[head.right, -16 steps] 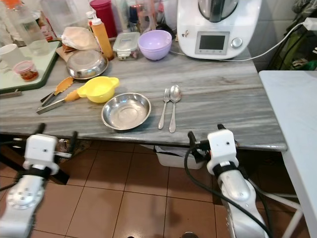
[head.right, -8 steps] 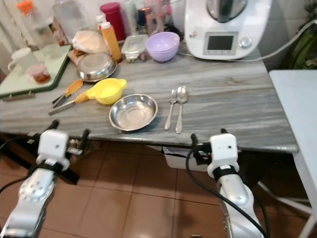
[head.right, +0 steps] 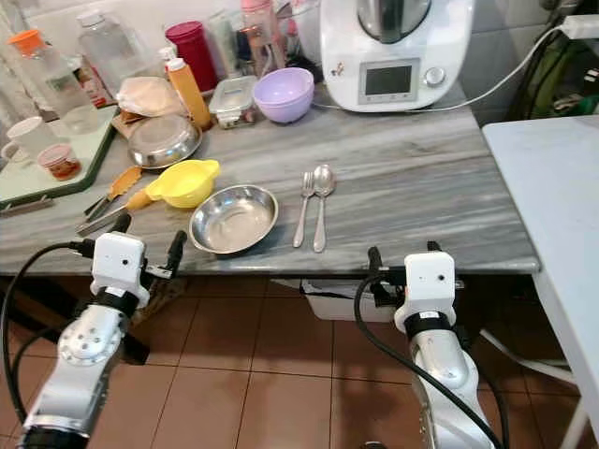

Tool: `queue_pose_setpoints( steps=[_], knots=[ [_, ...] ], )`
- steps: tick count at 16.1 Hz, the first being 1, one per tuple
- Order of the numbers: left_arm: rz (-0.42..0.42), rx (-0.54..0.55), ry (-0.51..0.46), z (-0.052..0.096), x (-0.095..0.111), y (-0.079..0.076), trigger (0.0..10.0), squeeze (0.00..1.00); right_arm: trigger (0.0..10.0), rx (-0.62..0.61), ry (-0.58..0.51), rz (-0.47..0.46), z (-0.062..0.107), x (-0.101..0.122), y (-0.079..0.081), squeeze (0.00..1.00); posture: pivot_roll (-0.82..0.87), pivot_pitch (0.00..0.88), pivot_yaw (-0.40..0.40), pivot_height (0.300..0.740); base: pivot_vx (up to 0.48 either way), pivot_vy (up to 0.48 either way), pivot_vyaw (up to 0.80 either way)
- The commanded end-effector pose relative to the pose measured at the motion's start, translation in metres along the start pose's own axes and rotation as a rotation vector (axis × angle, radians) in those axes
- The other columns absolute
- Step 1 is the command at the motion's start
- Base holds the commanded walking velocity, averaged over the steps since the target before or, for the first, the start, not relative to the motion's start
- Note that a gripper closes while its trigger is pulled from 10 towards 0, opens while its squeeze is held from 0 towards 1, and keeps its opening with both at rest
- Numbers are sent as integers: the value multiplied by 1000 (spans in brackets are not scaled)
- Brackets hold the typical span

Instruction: Setting the table

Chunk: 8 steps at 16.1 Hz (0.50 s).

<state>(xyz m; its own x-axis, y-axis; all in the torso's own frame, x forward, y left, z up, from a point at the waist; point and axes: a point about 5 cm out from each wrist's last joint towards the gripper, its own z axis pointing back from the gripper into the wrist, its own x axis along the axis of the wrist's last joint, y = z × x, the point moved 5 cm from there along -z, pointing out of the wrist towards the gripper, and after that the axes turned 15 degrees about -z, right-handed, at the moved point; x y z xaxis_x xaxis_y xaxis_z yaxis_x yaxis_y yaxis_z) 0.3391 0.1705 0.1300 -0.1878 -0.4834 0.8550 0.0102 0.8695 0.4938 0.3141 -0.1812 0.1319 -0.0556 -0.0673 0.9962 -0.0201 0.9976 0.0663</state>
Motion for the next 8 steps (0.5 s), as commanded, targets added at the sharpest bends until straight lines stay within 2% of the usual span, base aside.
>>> queue_pose_setpoints(
  steps=[1, 5, 8],
  knots=[
    [-11, 16, -3, 3, 2, 5, 10000, 0, 10000, 26, -48, 27, -2, 15, 9, 1000, -344, 118, 200, 740, 0, 0, 631],
    [-3, 97, 8, -1, 3, 22, 10000, 0, 10000, 67, -68, 56, -9, 25, 17, 1000, -335, 122, 186, 740, 0, 0, 800],
    [17, 169, -27, -2, 20, 33, 10000, 0, 10000, 64, -75, 65, -8, 29, 16, 965, -330, 127, 183, 740, 0, 0, 800]
  ],
)
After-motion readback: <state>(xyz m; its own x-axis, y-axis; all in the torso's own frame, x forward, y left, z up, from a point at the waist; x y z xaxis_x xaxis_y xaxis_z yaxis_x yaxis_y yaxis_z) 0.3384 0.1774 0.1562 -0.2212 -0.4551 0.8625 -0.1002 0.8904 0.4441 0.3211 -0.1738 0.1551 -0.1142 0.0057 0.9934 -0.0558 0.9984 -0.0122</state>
